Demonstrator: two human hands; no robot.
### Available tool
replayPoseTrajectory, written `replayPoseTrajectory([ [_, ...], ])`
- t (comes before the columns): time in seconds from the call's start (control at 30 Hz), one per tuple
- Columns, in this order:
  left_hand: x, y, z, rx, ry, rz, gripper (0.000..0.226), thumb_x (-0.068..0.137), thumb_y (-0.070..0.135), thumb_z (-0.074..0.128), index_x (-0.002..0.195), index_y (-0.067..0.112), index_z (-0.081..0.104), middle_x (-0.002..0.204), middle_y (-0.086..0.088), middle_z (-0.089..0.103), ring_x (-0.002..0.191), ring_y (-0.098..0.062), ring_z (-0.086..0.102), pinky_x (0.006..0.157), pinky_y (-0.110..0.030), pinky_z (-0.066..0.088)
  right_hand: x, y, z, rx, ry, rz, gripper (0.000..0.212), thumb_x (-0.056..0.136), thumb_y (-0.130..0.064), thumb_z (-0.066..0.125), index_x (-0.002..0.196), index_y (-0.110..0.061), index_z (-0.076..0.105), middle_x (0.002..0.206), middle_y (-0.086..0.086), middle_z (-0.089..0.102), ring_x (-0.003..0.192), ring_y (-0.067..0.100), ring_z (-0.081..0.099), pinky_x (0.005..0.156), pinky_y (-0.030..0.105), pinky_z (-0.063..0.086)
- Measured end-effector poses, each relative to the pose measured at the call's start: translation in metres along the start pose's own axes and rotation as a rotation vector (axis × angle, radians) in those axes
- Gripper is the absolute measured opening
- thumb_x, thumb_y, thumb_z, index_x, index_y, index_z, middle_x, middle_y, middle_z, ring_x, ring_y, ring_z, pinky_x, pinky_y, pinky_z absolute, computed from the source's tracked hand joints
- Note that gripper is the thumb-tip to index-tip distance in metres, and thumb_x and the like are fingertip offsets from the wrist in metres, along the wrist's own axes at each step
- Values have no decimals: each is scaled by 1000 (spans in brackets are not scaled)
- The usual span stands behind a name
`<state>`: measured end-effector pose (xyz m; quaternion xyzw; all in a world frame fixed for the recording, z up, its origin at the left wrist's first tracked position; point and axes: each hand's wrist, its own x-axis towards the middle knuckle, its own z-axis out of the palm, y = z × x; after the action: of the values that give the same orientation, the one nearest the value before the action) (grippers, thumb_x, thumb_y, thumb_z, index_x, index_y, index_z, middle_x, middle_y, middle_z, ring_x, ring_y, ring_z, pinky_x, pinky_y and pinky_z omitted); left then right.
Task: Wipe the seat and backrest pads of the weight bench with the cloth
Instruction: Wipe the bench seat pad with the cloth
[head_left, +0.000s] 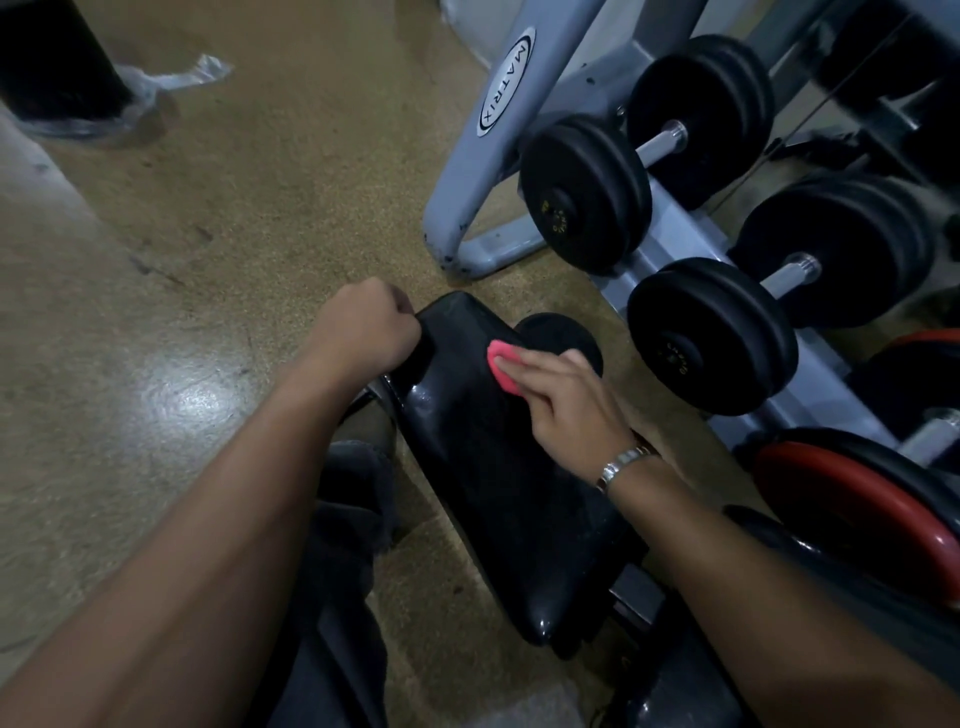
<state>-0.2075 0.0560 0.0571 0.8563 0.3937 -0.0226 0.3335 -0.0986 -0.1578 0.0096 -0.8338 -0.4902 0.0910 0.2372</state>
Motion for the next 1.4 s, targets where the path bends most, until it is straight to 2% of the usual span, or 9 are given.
replayPoseTrajectory([
  [0.17, -1, -1, 14, 126, 64, 52, 26, 90, 23, 55, 104, 12, 73, 107, -19, 72, 103, -43, 64, 76, -36, 44, 22, 13, -6, -130, 10, 200, 42, 99, -9, 51, 132, -31, 65, 135, -16, 63, 101, 21, 52, 91, 39, 52],
  [0.33, 3, -5, 25, 180, 105, 76, 34, 93, 39, 62, 109, 10, 70, 110, -20, 71, 107, -43, 64, 86, -44, 51, 0, -20, 5, -27, 50, 24, 45, 96, -7, 55, 132, -32, 66, 138, -21, 60, 93, 12, 50, 85, 14, 46],
  [0.53, 4, -5, 25, 187, 127, 86, 32, 92, 38, 66, 107, 10, 71, 108, -18, 72, 105, -43, 65, 83, -42, 50, 16, -21, 5, -184, 91, 204, 45, 93, -8, 56, 126, -36, 68, 132, -22, 64, 96, 15, 47, 82, 38, 54],
  [0.7, 4, -8, 22, 177, 118, 81, 31, 90, 41, 69, 103, 14, 73, 105, -17, 73, 104, -42, 66, 81, -40, 49, -20, -28, 24, -124, 74, -43, 51, 90, -8, 51, 134, -33, 63, 139, -19, 59, 95, 19, 51, 79, 41, 54],
  [0.8, 3, -8, 23, 175, 114, 75, 31, 91, 41, 67, 103, 14, 72, 103, -17, 72, 102, -41, 66, 76, -38, 45, -10, -24, 18, -189, 105, 0, 52, 88, -4, 56, 128, -34, 68, 133, -20, 63, 94, 20, 52, 76, 42, 53],
  [0.93, 3, -7, 23, 154, 114, 62, 31, 90, 41, 69, 105, 14, 73, 106, -16, 73, 104, -40, 66, 80, -39, 48, -7, -65, 31, -230, 58, 110, 57, 88, -8, 54, 142, -26, 55, 144, -13, 54, 104, 24, 50, 79, 38, 53],
  [1.07, 4, -9, 23, 121, 109, 51, 30, 89, 41, 70, 105, 16, 74, 107, -15, 74, 104, -39, 66, 81, -38, 49, -32, -72, 30, -304, -49, -12, 53, 94, -18, 53, 146, -27, 47, 133, -6, 51, 102, 24, 50, 61, 35, 52],
  [1.23, 3, -8, 25, 137, 131, 62, 32, 90, 40, 68, 108, 14, 74, 110, -16, 73, 107, -40, 66, 80, -38, 48, -19, -89, 41, -292, 78, 181, 50, 94, -19, 54, 144, -15, 52, 126, 1, 54, 96, 25, 53, 55, 29, 41],
  [1.4, 1, -7, 26, 141, 137, 66, 31, 91, 38, 68, 108, 12, 73, 109, -18, 73, 106, -40, 66, 83, -40, 51, -46, -90, 48, -325, 41, 40, 45, 89, -22, 63, 134, -21, 59, 116, 0, 53, 90, 24, 54, 50, 25, 33],
])
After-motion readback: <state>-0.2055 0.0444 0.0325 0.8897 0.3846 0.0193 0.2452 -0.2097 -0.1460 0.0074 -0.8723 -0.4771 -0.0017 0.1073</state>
